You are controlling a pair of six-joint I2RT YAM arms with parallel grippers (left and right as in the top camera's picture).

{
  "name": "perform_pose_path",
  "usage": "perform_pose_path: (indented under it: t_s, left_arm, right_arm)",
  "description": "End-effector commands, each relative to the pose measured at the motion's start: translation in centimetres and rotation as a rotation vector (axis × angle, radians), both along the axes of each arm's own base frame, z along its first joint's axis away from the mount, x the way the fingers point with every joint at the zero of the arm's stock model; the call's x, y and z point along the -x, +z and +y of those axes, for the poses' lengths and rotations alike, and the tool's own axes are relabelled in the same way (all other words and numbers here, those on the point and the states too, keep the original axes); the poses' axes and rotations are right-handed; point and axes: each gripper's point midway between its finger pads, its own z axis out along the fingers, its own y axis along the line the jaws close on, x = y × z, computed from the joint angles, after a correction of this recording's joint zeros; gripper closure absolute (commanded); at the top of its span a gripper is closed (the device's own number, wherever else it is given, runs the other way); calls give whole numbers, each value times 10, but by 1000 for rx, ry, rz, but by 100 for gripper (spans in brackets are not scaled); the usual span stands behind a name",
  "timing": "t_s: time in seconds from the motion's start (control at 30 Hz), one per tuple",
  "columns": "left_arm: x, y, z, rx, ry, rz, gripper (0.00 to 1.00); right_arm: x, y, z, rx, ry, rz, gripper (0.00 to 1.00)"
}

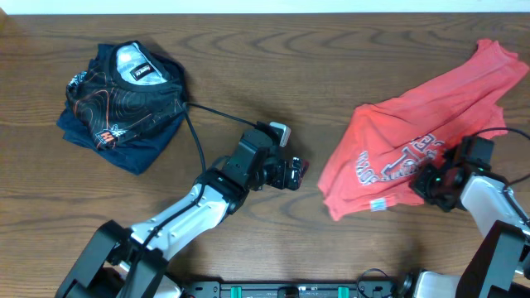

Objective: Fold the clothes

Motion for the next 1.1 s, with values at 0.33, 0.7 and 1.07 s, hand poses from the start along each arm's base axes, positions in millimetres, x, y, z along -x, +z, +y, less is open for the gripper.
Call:
perform_pose_path:
  t_s: [0.33, 0.7, 1.07]
  left_arm:
    - [12, -28, -31, 47, -63, 88, 2]
    - [13, -57, -26, -20, -38, 119, 52]
    - [-73, -16, 23, -41, 230, -133, 94]
  right_arm:
    - [20, -13, 81, -67, 300, 84, 95]
    - [27, -15, 69, -46, 264, 116, 75]
    - [32, -16, 67, -36, 259, 142, 79]
